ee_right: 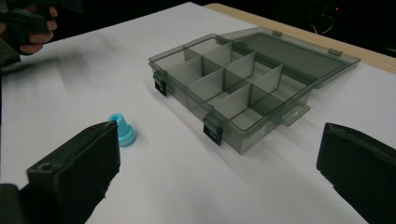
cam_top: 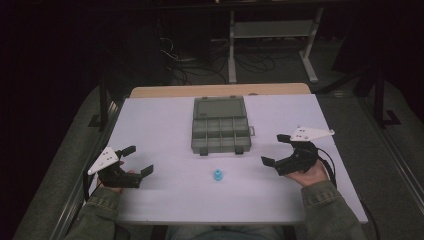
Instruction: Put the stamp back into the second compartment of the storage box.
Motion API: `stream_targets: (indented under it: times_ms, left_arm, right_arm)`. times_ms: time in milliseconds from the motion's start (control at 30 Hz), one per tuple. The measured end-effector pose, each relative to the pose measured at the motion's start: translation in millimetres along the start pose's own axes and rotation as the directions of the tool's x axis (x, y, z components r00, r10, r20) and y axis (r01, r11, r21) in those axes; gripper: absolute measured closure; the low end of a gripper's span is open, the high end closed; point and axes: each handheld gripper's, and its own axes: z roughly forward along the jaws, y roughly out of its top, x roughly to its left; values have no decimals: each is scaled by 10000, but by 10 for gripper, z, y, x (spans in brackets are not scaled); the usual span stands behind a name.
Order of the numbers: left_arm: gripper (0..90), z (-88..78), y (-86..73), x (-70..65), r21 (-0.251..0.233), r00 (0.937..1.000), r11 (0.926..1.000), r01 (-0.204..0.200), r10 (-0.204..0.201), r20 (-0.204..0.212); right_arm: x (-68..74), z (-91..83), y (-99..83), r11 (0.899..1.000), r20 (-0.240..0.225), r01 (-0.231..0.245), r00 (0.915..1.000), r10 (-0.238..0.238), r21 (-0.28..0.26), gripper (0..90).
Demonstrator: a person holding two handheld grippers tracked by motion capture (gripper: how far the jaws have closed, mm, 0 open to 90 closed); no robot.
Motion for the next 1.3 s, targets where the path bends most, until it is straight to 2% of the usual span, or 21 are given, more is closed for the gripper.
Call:
stream_targets:
  times_ms: [167, 767, 900, 1067, 1300]
  left_arm:
    - [0, -5, 2, 2, 29, 10000, 10000, -58, 58, -9]
    - [0, -12, 1, 11, 116, 9999, 9999, -124, 124, 13]
    - [0, -13, 1, 12, 149, 9999, 9998, -139, 139, 27]
    - [0, -13, 2, 12, 152, 9999, 9998, -157, 157, 26]
    - [0, -13, 3, 13, 126, 9998, 9997, -205, 205, 19]
  right_arm:
    - [32, 56, 16, 9997, -142, 166, 9998, -163, 193, 0]
    - [111, 180, 89, 9979, -479, 332, 9984, -306, 548, 0]
    - [130, 220, 90, 9968, -415, 526, 9979, -501, 602, 0]
    - [149, 265, 96, 9956, -527, 554, 9973, -515, 756, 0]
    - [185, 335, 127, 9947, -733, 677, 9954, -621, 770, 0]
